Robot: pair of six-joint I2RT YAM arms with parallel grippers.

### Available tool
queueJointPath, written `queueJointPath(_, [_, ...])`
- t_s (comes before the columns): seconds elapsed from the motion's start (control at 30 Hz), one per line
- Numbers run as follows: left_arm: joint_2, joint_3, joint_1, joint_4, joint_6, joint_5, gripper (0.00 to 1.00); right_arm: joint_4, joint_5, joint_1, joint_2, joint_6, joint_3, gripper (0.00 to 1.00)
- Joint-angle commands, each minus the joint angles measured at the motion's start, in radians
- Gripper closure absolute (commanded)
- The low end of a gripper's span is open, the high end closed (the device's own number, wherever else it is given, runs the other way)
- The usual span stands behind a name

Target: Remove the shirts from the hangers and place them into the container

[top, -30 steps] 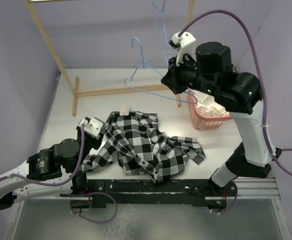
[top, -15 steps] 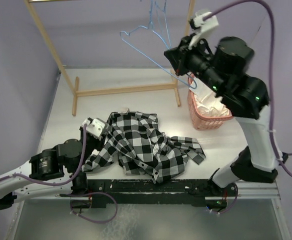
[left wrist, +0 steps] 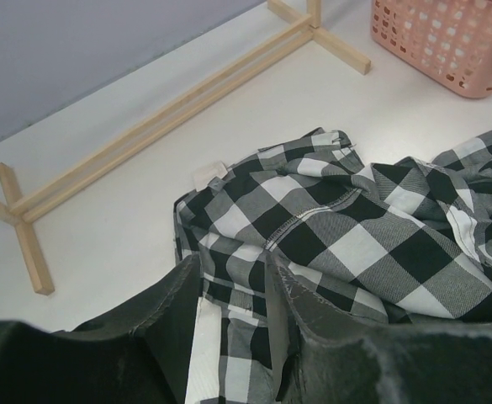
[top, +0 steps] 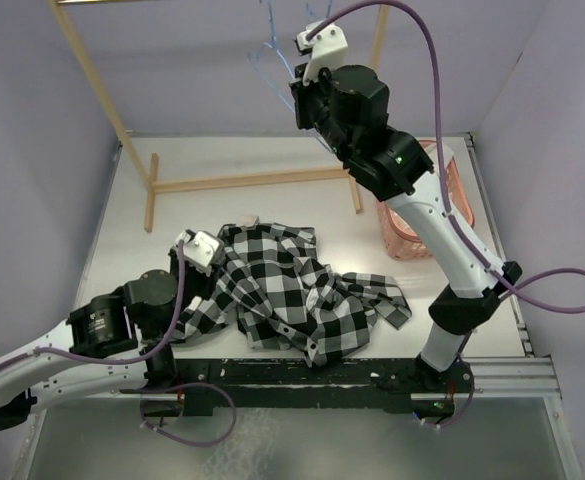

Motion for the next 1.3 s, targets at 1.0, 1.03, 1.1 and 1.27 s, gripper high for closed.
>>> queueJointPath(1.0, [-0.017,-0.019,0.042,0.045,-0.028,0.055,0.6,0.32,0.119,-0.005,0.039,-0.101,-0.039,1.0])
queueJointPath(1.03, [-0.016,-0.019,0.043,0.045,-0.029,0.054,0.6,0.324,0.115,-0.006,0.034,-0.104,-0.043,1.0])
queueJointPath(1.1, [-0.016,-0.019,0.043,0.044,-0.03,0.054,0.6,0.338,0.108,-0.006,0.016,-0.102,-0.06,1.0])
queueJointPath(1.27, [-0.024,-0.021,0.043,0.045,-0.029,0.054,0.6,0.405,0.103,-0.005,-0.064,-0.091,-0.152,1.0])
